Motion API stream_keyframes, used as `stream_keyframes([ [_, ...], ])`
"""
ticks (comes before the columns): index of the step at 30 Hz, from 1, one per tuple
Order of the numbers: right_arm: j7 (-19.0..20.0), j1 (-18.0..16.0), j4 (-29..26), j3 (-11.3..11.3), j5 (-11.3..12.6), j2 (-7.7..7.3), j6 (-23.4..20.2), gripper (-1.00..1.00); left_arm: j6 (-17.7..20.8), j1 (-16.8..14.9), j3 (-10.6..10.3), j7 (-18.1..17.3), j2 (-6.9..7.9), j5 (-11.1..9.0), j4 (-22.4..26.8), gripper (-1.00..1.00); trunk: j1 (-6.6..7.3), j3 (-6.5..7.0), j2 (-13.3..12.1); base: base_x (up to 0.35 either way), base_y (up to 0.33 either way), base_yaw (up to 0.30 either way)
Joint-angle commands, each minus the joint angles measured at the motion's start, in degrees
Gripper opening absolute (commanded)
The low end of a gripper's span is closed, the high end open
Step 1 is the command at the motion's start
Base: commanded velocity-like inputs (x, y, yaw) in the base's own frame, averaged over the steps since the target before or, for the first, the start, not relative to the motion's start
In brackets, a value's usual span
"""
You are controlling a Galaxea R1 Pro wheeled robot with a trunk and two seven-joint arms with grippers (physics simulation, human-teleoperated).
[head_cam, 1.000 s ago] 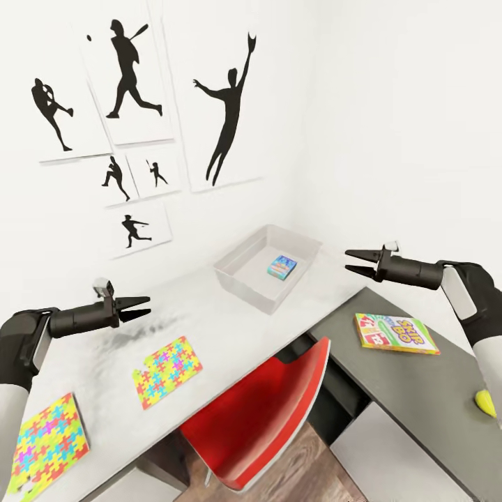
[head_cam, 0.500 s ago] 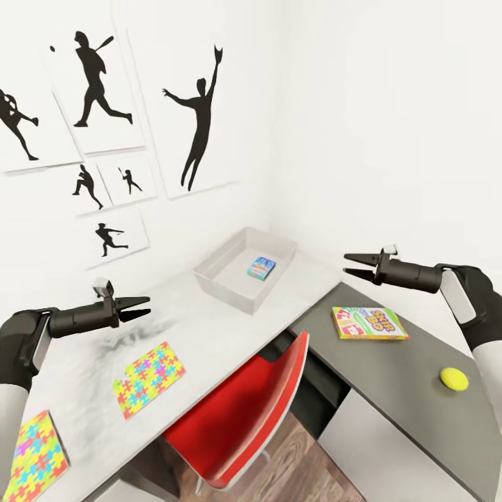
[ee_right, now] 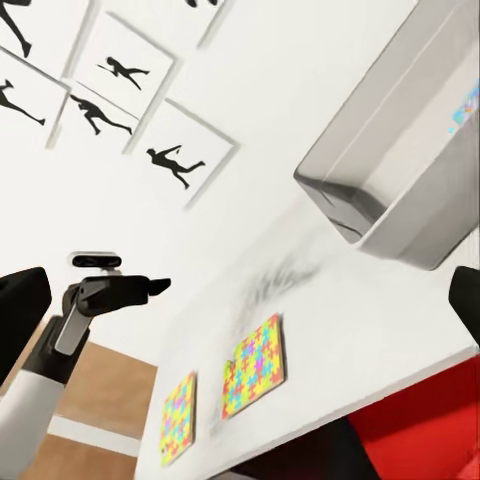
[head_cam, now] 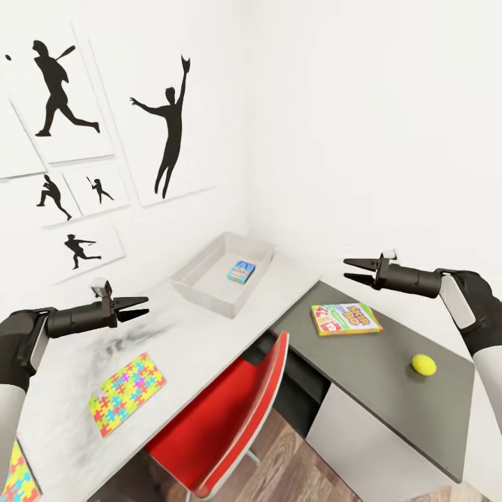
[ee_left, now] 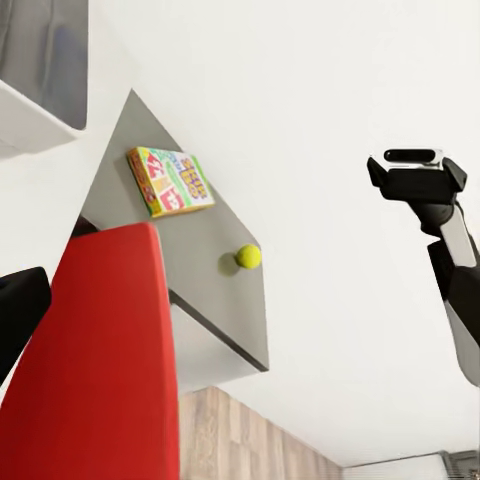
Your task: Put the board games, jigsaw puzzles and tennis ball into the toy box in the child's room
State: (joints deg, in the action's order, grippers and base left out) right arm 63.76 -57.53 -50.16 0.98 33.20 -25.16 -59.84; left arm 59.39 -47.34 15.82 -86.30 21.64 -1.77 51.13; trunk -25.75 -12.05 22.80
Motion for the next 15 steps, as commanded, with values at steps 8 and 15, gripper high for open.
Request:
stream_keyframes([
  [8, 0.21, 1.13, -1.2, -0.23, 0.02, -0.06, -0.16, 1.0, 0.61, -0.03, 0.0, -0.26, 0.4, -0.04, 0.01, 1.0, -0.04, 0.54, 0.11, 0.0, 0.0, -0.205],
  [15, 0.2, 2.75, -2.99, -1.44, 0.05, -0.09, -0.16, 1.0, 0.61, -0.03, 0.0, -0.27, 0.62, -0.07, 0.02, 1.0, -0.04, 1.11, 0.11, 0.0, 0.0, -0.205],
])
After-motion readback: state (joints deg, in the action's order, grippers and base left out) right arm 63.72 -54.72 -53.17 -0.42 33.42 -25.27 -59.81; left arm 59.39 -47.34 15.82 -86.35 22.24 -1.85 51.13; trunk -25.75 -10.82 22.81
